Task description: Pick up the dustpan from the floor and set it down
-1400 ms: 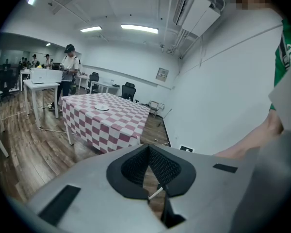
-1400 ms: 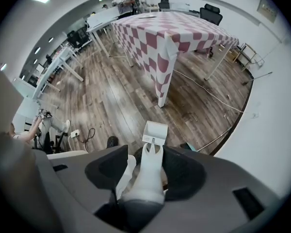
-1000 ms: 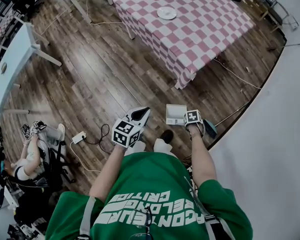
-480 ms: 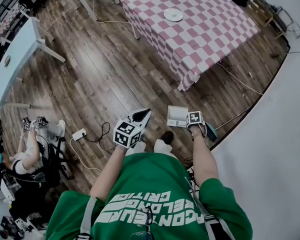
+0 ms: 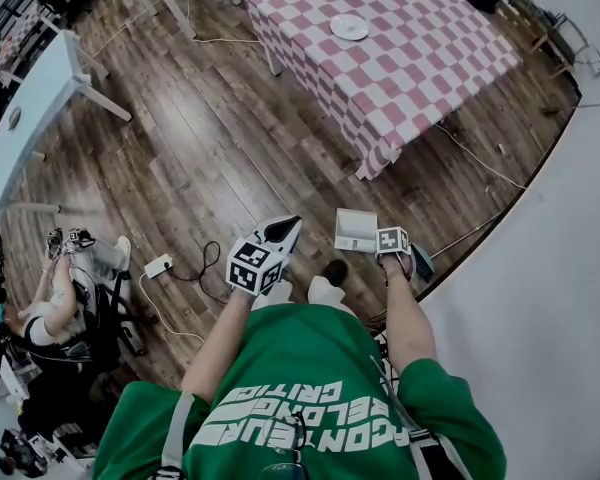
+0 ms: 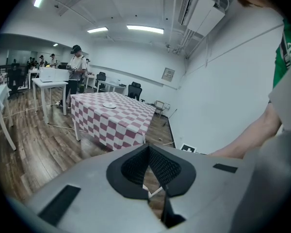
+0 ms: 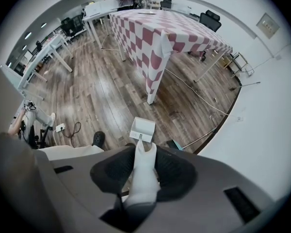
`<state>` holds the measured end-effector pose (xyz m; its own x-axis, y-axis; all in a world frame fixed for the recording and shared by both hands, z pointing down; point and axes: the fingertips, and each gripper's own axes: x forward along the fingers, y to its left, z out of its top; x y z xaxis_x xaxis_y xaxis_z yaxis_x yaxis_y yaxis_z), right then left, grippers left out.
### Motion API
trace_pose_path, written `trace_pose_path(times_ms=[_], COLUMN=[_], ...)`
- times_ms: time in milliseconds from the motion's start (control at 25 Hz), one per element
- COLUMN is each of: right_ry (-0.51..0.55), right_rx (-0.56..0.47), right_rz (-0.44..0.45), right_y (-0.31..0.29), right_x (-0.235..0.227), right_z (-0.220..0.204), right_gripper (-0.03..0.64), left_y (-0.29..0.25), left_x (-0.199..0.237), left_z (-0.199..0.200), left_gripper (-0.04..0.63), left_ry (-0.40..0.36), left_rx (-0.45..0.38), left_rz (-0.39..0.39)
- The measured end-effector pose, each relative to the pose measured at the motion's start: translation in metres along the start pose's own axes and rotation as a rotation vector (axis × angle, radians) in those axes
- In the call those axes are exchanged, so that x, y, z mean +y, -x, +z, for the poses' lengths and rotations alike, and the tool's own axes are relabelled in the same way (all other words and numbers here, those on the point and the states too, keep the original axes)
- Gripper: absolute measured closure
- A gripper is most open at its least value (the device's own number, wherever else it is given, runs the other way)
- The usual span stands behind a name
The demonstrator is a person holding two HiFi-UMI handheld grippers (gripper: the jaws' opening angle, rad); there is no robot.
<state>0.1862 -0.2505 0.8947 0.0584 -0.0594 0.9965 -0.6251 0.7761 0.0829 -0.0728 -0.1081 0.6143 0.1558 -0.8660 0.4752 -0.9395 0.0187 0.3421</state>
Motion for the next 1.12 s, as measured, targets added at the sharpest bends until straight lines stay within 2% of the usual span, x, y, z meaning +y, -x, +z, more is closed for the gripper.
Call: trace_pose_path(times_ms=[280,520,760,1120], right_ry=[-0.049,-0.118,-0.247,-0.397], right_rx=[-0.023,-0.058,-0.114,-0.232], right_rz=[0.0,-0.006,-0.027,-0.11], right_y=[0.003,0.018,0.045,0.114], right_x=[0.002,-0.006,-0.027,-0.064], right_z=[-0.01,-0.025,-0.045,-0.08], right_gripper=[0.491,0.492,0.492,0.492], left_y=[0.006,0.0,-0.02,-0.034], left_x=[0.009,0.005,-0.008,-0.031], left_z=[0.004,0.009,0.023,0.032], left_gripper=[0.592,0.592,0.592,0.592], left_ry=[-0.01,-0.04,-0.089,-0.099], left_rx=[-0.002,0.005,0.005,0.002], left_rz=[-0.006,-0.057,-0.16,-0.286])
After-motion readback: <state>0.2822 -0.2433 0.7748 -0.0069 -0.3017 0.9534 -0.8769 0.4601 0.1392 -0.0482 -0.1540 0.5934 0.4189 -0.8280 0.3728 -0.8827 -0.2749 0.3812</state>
